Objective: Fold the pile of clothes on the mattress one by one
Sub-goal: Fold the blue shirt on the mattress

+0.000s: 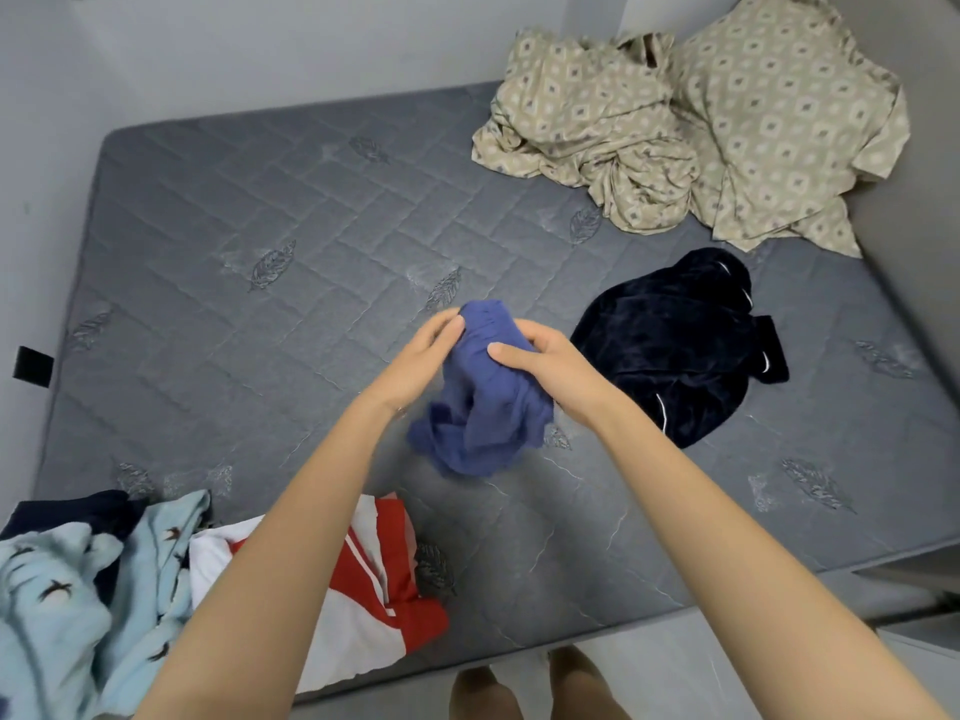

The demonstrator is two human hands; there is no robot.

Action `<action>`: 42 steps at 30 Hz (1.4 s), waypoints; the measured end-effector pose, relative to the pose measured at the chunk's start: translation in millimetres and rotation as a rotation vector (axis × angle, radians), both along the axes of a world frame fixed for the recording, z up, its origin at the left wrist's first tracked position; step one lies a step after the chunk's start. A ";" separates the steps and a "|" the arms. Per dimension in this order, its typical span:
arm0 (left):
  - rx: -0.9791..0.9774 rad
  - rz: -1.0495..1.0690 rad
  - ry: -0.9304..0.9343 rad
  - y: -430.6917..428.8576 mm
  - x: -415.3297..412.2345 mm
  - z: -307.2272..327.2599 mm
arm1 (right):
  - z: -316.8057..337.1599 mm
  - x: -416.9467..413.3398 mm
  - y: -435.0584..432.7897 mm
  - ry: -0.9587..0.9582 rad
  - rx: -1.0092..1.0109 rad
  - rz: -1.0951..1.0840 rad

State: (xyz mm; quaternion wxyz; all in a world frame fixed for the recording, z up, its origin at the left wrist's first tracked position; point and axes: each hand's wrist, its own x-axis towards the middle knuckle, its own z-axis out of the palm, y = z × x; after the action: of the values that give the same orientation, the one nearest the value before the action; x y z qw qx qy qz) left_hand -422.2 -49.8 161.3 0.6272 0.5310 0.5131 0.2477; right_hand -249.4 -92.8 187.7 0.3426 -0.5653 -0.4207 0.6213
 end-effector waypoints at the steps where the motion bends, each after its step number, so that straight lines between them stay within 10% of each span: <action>1: 0.026 -0.039 -0.012 2.7 -1.5 3.6 | 7.6 3.1 0.0 0.010 0.000 0.014; 12: 0.128 -0.174 -0.162 -3.4 -14.2 45.2 | 56.8 -4.3 -10.4 -0.062 0.133 -0.093; 17: 0.011 -0.305 0.107 -14.3 -35.1 29.1 | 74.7 -16.7 -13.8 0.371 0.095 -0.144; 24: -0.055 -0.136 -0.295 -8.7 -37.7 64.8 | 72.7 18.9 -31.1 0.736 -0.108 -0.312; 27: 0.019 -0.146 0.005 0.8 -5.6 46.4 | 48.7 45.6 -37.0 0.620 -0.105 -0.446; 30: 0.221 -0.121 0.290 12.1 36.1 -2.4 | 11.4 84.1 -42.0 0.079 -0.023 -0.611; 42: 0.064 -0.038 0.437 -22.7 203.4 -182.8 | -142.9 240.4 -38.9 -0.550 -0.187 -0.313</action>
State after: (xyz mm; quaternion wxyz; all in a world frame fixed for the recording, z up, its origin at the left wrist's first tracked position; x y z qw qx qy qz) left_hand -218.8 -72.5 -21.5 0.4885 0.6015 0.6185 0.1309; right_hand -9.0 -131.7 44.8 0.2538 -0.7989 -0.3464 0.4211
